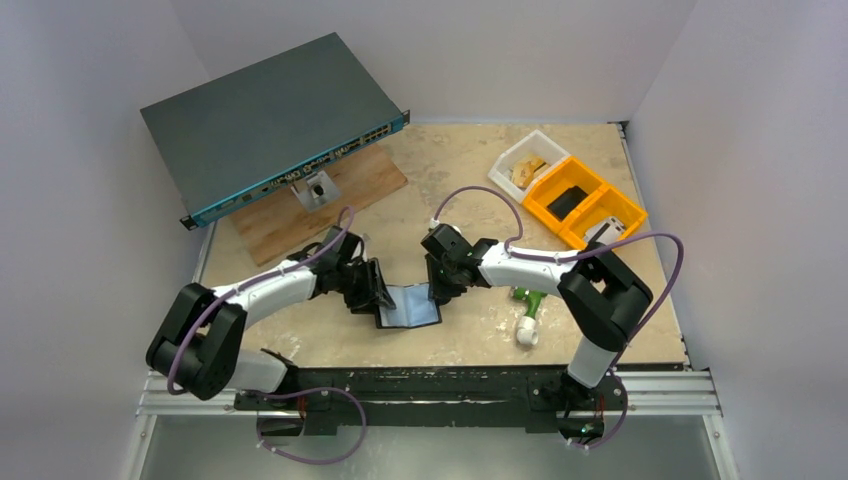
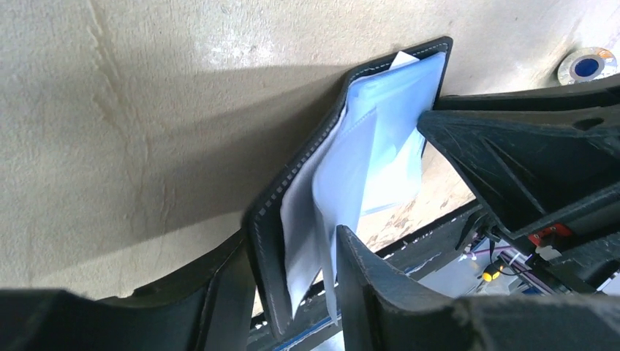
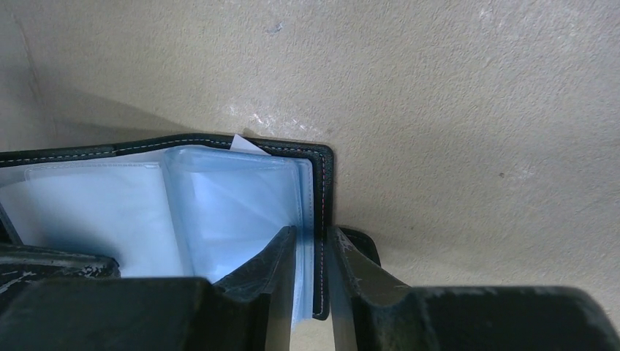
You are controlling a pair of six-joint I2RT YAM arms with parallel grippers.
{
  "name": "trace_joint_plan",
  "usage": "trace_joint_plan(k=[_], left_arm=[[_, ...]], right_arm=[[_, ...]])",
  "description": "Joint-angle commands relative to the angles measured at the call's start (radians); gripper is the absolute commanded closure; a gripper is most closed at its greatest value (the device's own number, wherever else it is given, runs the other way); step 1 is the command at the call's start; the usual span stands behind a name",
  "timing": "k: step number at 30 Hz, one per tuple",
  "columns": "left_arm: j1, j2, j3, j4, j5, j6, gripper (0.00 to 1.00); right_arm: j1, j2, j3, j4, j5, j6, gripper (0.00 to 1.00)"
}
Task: Take the credit cards out of the card holder
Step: Close the card holder at the center of the board.
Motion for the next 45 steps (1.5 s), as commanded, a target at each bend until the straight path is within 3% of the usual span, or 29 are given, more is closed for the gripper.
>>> trace_joint_plan(k=[1, 5, 12, 19, 28, 45], left_arm=[[-0.013, -0.055, 0.048, -0.047, -0.026, 0.012, 0.60], [-0.027, -0.059, 0.071, -0.070, -0.031, 0.021, 0.69], [-0.055, -0.063, 0.111, -0.099, -0.034, 0.023, 0.73], [-0.079, -0.060, 0.159, -0.126, -0.041, 0.027, 0.57], [-0.105, -0.027, 0.201, -0.112, -0.026, 0.019, 0.47], [-0.114, 0.003, 0.230, -0.084, 0.010, 0.004, 0.44]], right_arm=[[0.006, 0.026, -0.014, -0.008, -0.019, 0.016, 0.79], [0.006, 0.022, -0.012, 0.020, -0.054, 0.030, 0.76], [0.012, 0.019, -0.007, 0.066, -0.116, 0.068, 0.69], [0.014, 0.018, -0.003, 0.112, -0.158, 0.105, 0.68], [0.014, -0.005, -0.011, 0.141, -0.169, 0.146, 0.67], [0.014, -0.163, 0.014, 0.008, -0.053, 0.157, 0.67]])
